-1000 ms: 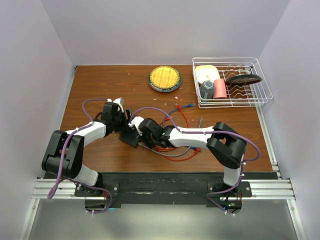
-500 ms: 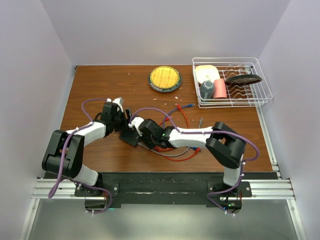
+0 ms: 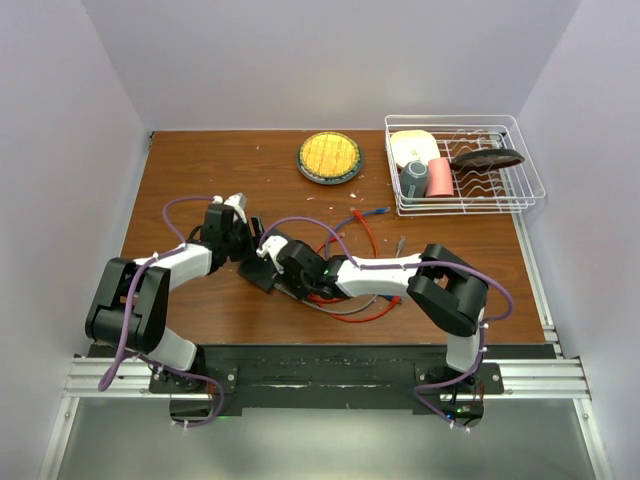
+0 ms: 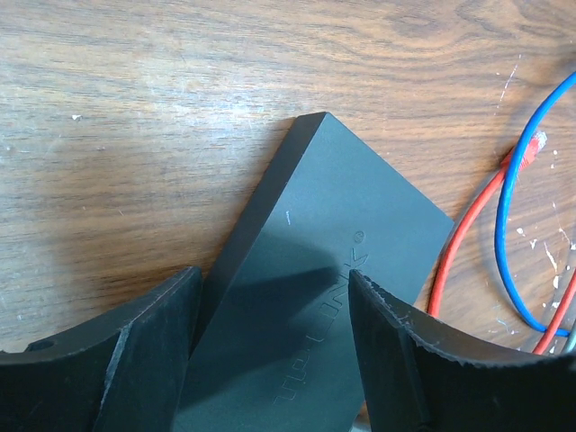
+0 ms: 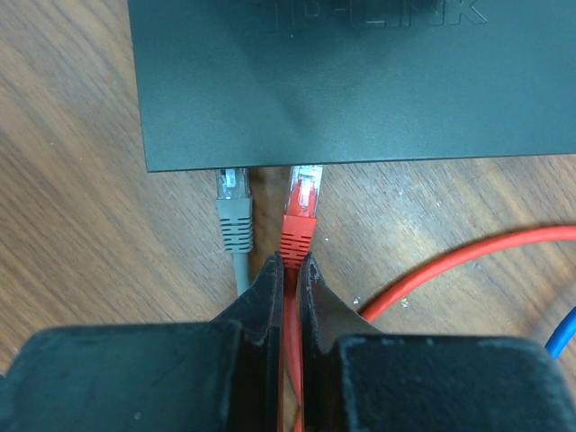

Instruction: Insert the plug into the switch port

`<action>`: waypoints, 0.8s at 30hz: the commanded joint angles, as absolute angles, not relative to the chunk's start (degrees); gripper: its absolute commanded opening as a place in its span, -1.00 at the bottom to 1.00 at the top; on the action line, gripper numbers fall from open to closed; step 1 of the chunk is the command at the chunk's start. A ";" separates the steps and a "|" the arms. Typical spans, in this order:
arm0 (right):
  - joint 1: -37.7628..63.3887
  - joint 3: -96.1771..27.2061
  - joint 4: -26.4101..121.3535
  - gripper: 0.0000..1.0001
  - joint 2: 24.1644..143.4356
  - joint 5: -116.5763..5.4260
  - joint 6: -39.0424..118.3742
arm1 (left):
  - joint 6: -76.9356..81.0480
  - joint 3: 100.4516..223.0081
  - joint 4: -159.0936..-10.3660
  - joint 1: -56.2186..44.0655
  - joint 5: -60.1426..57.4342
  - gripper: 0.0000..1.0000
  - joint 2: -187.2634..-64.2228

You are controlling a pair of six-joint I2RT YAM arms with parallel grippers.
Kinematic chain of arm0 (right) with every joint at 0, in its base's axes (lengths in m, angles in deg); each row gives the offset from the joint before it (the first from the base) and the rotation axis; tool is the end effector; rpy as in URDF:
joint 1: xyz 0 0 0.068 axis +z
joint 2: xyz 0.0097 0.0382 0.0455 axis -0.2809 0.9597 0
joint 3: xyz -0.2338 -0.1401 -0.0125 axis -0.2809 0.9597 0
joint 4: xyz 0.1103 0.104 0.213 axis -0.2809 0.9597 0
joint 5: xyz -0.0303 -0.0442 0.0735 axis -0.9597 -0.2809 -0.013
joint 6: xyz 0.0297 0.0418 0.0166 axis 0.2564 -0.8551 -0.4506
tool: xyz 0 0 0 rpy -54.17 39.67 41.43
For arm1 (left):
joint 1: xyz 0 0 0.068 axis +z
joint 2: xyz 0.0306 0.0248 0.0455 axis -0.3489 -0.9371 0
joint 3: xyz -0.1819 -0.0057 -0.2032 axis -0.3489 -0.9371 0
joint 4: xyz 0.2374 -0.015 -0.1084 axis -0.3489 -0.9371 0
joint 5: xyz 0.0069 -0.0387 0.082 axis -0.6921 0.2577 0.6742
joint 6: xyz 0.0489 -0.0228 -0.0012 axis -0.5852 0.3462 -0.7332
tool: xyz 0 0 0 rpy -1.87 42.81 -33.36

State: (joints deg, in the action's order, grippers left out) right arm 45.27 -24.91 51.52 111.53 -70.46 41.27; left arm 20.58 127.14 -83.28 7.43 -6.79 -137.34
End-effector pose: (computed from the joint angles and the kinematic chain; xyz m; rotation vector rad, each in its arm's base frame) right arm 0.1942 0.3496 0.1607 -1.0931 2.1666 0.3924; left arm 0.2776 -0.0727 0.1521 -0.2450 2.4254 -0.6345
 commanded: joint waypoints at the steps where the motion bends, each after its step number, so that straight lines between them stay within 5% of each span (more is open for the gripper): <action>1: 45.56 -26.09 39.49 -1.00 111.79 -73.50 40.94 | 21.15 125.51 -84.46 6.36 -15.85 0.39 -138.05; 24: 45.56 -27.14 34.66 -1.00 111.09 -72.97 40.68 | 20.45 122.61 -80.51 6.36 -23.76 0.34 -137.70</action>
